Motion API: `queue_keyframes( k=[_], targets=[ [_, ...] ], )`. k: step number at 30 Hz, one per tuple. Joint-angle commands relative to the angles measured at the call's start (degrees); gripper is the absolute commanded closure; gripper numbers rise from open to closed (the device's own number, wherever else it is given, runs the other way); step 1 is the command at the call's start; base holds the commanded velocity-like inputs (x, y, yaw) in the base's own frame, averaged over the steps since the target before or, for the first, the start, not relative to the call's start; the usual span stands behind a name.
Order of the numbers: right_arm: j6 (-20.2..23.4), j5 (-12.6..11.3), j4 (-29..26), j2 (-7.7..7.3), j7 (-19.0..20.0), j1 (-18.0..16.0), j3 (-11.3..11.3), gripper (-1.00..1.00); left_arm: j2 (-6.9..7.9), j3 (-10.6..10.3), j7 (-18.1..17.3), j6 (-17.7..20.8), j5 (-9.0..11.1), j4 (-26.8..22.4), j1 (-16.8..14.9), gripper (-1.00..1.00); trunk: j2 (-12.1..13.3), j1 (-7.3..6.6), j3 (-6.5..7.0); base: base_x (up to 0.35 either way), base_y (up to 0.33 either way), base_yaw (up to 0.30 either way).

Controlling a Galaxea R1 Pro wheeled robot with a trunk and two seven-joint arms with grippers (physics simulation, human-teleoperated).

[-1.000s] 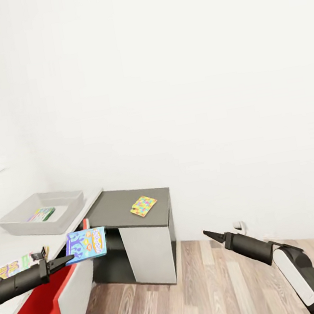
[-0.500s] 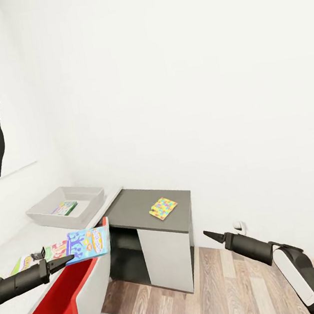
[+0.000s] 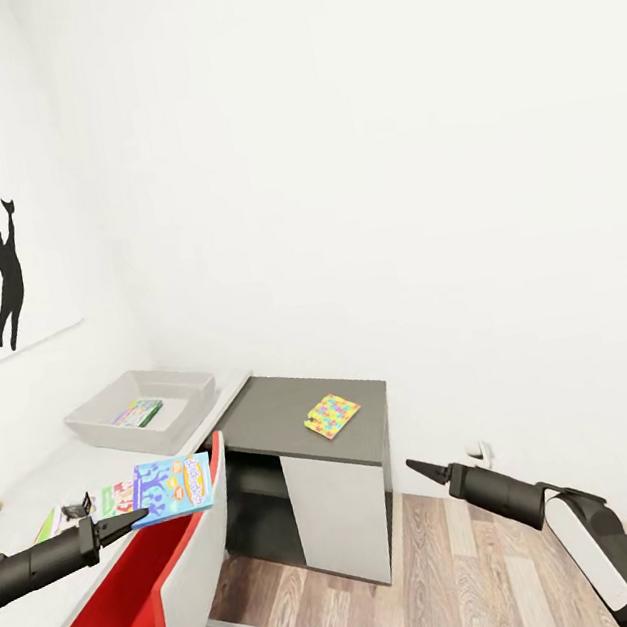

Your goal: Put all the toys in the child's room - the three board games (two on the bed and one on the table), the two jigsaw puzzles on the table, and the tennis ball on the table - inside the toy box on the table in the child's room.

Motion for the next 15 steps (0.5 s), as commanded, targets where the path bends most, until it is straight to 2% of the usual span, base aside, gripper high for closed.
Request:
queue_keyframes(
  k=[1,9,12,15],
  targets=[
    [0.58,-0.36,-0.12,-0.03,0.08,-0.02,-0.06,-1.0,-0.01,0.03,-0.34,0.6,-0.23,0.0,-0.02,1.0,-0.04,0.02,-0.02,0.0,0.0,0.0],
    [1.07,-0.5,-0.34,-0.09,0.24,-0.02,-0.07,-1.0,-0.01,0.13,-0.34,0.64,-0.23,0.0,-0.02,1.0,-0.04,0.02,-0.02,0.014,0.0,0.0],
    [1.02,-0.5,-0.34,-0.09,0.24,-0.01,-0.07,-1.0,-0.01,0.14,-0.34,0.61,-0.23,0.0,-0.02,1.0,-0.04,0.02,-0.02,0.163,0.0,0.065],
    [1.0,-0.5,-0.34,-0.09,0.25,-0.01,-0.07,-1.0,-0.03,0.14,-0.34,0.6,-0.23,0.0,-0.02,1.0,-0.04,0.02,-0.02,0.258,0.0,0.205]
  ],
)
